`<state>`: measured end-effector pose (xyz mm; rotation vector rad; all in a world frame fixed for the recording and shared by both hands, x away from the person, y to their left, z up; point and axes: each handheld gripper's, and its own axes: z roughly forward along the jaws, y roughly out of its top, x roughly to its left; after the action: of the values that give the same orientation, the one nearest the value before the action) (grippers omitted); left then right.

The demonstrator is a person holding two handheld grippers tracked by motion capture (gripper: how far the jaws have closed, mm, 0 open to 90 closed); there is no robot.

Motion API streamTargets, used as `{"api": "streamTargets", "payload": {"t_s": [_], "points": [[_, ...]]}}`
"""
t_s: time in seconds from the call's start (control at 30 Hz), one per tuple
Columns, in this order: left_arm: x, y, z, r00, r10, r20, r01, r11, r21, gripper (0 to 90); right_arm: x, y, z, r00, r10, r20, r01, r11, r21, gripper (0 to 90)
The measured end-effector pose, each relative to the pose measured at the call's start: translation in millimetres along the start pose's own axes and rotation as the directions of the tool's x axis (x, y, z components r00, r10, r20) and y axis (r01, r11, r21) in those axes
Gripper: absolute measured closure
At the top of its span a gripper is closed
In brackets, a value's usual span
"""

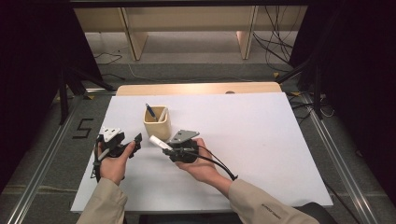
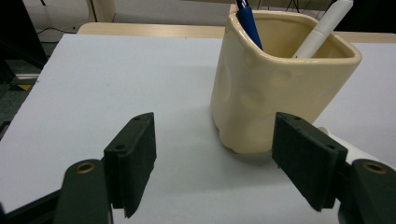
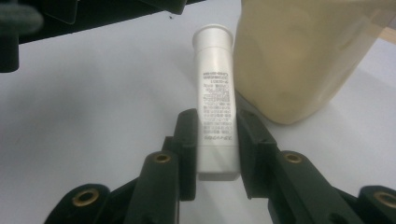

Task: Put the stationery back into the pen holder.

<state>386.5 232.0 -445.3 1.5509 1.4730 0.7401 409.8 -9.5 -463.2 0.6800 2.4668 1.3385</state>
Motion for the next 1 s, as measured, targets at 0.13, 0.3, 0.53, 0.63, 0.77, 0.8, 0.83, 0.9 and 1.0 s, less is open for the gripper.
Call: {"api": "streamTargets", "payload": {"t_s": [0.13, 0.3, 0.53, 0.63, 0.77, 0.8, 0.83, 0.9, 1.0], "points": [[-1.4, -0.3, -1.1, 1.0000, 0.002, 0.010, -0.002, 1.0000, 0.002, 30.9, -3.1, -5.4, -9.3, 1.0000, 0.004, 0.006, -0.004, 1.000, -0.014, 71.5], [-8.7, -1.5, -1.3, 0.9993, 0.005, 0.037, -0.006, 0.9999, 0.012, 31.0, -9.5, -12.3, -24.1, 0.9997, 0.014, 0.021, -0.013, 1.000, -0.027, 71.5], [-25.4, -3.9, -2.1, 0.9953, 0.024, 0.093, -0.027, 0.9994, 0.024, 31.3, -21.8, -26.2, -44.2, 0.9976, 0.039, 0.057, -0.037, 0.998, -0.046, 71.5], [-34.3, -5.2, -2.2, 0.9914, 0.032, 0.127, -0.036, 0.9990, 0.026, 31.4, -27.7, -32.8, -53.1, 0.9961, 0.048, 0.073, -0.045, 0.998, -0.049, 71.5], [-46.6, -7.1, -2.7, 0.9834, 0.035, 0.178, -0.043, 0.9984, 0.037, 31.6, -33.0, -38.2, -61.8, 0.9939, 0.064, 0.090, -0.059, 0.997, -0.055, 71.4], [-49.8, -7.4, -2.9, 0.9814, 0.036, 0.189, -0.044, 0.9983, 0.039, 31.6, -33.6, -39.3, -63.5, 0.9935, 0.065, 0.093, -0.060, 0.997, -0.057, 71.4], [-53.0, -7.7, -3.1, 0.9790, 0.033, 0.201, -0.042, 0.9983, 0.040, 31.8, -34.2, -40.3, -65.1, 0.9933, 0.065, 0.095, -0.060, 0.997, -0.057, 71.4], [-59.3, -7.9, -3.2, 0.9731, 0.040, 0.227, -0.052, 0.9976, 0.047, 32.0, -34.5, -42.1, -67.7, 0.9927, 0.067, 0.101, -0.061, 0.996, -0.061, 71.4], [-69.8, -9.5, -1.3, 0.9649, 0.050, 0.258, -0.064, 0.9967, 0.049, 32.7, -33.9, -44.3, -70.1, 0.9925, 0.065, 0.103, -0.059, 0.996, -0.062, 71.4]]}}
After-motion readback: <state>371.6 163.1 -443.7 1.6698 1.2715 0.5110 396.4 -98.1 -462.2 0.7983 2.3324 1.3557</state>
